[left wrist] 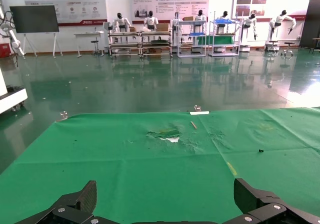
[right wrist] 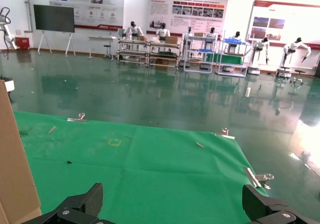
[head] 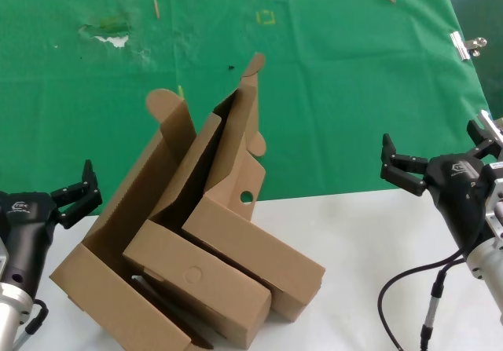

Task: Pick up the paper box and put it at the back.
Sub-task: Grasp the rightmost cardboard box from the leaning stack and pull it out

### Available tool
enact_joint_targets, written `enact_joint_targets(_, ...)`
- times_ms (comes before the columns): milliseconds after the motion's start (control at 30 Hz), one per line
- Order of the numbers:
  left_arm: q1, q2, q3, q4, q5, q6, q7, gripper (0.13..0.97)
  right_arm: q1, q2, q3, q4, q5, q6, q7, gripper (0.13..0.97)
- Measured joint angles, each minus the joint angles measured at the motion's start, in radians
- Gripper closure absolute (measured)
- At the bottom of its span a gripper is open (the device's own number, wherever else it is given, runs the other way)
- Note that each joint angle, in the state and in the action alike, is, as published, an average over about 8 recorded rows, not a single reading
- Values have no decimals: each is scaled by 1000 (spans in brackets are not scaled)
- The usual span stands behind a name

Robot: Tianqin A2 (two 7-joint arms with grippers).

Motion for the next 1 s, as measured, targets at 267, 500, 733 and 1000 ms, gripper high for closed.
enact_joint_targets(267, 0, 0, 0, 0, 0, 0, 0, 132, 0, 0, 0, 0, 0, 0, 0, 129)
enact_joint_targets(500, 0, 0, 0, 0, 0, 0, 0, 132, 0, 0, 0, 0, 0, 0, 0, 129)
enact_joint_targets(733, 0, 0, 0, 0, 0, 0, 0, 132, 0, 0, 0, 0, 0, 0, 0, 129)
enact_joint_targets(1000, 0, 0, 0, 0, 0, 0, 0, 132, 0, 0, 0, 0, 0, 0, 0, 129)
